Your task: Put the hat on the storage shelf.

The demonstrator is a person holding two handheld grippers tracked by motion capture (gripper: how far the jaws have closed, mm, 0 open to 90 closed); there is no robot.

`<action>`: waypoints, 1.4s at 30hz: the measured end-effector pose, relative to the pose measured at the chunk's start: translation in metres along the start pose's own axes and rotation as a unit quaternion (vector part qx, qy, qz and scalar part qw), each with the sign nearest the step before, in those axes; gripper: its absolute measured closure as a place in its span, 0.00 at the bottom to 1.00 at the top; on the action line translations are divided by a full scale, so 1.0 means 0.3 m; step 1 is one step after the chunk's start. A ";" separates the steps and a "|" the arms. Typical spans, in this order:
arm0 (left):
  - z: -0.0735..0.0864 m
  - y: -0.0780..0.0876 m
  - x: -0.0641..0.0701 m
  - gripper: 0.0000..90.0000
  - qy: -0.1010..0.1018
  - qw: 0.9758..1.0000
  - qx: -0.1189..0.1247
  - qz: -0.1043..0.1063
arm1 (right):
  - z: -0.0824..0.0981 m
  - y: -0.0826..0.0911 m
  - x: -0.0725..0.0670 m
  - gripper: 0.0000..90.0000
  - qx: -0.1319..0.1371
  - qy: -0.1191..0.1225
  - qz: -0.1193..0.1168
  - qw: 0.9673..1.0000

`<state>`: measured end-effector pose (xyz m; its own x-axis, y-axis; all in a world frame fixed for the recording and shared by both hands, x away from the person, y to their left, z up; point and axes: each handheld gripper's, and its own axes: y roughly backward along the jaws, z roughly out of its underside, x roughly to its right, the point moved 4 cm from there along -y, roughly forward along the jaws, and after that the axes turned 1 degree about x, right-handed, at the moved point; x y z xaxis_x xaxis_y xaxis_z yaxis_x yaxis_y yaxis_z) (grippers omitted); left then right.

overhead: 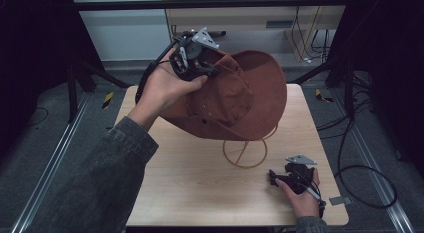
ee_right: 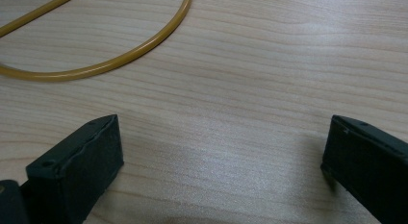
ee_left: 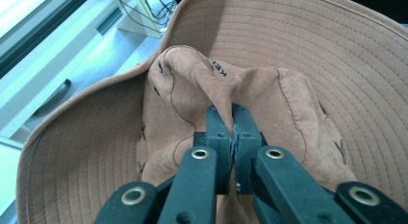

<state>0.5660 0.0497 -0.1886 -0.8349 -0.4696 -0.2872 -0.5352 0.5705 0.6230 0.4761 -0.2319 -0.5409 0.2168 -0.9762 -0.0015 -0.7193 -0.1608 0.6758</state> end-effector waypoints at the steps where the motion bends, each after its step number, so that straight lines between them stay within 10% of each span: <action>1: -0.007 -0.008 0.005 0.98 -0.002 1.000 -0.001 0.002 | 0.000 0.000 0.000 0.01 0.000 0.000 0.000 1.000; 42: -0.164 -0.112 0.124 0.98 -0.037 0.999 0.013 0.032 | 0.000 0.000 0.000 0.01 0.000 0.000 0.000 1.000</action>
<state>0.5593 -0.0202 -0.1845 -0.8739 -0.3815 -0.3014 -0.4834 0.6151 0.6230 0.4762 -0.2319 -0.5409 0.2172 -0.9761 -0.0014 -0.7196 -0.1611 0.6754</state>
